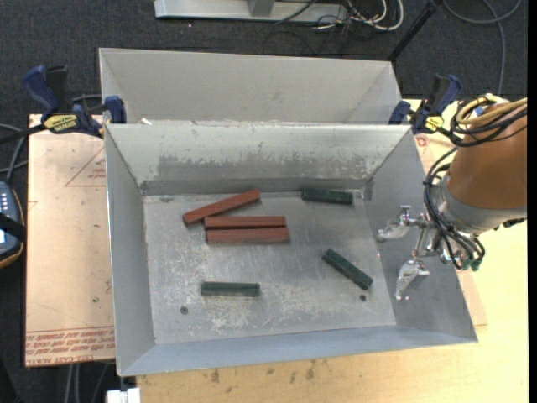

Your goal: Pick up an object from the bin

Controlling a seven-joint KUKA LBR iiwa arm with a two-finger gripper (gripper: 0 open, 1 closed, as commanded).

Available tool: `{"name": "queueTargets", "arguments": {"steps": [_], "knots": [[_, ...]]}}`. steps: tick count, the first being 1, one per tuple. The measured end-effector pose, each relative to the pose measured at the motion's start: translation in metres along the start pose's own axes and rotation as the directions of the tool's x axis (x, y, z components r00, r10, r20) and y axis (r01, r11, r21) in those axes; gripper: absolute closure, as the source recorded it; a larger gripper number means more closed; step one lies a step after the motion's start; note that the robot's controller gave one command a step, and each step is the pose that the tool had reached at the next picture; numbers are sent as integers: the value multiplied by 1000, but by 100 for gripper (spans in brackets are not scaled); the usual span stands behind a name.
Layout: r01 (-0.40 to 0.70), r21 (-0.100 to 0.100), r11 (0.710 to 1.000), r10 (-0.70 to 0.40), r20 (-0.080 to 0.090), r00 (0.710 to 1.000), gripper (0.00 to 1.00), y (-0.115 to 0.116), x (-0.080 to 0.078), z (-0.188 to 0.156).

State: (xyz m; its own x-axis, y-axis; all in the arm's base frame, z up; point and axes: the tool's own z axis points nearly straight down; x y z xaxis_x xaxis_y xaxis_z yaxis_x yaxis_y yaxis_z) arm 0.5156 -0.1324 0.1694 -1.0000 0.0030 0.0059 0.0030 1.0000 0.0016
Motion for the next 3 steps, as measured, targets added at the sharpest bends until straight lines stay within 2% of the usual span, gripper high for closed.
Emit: {"name": "queueTargets", "arguments": {"steps": [1,2,3], "knots": [[3,1,1000,-3,7,1000,0,0,-2,-3],[-116,0,993,116,11,993,0,23,-17,55],[-170,-1,985,170,3,985,0,40,-16,58]]}}
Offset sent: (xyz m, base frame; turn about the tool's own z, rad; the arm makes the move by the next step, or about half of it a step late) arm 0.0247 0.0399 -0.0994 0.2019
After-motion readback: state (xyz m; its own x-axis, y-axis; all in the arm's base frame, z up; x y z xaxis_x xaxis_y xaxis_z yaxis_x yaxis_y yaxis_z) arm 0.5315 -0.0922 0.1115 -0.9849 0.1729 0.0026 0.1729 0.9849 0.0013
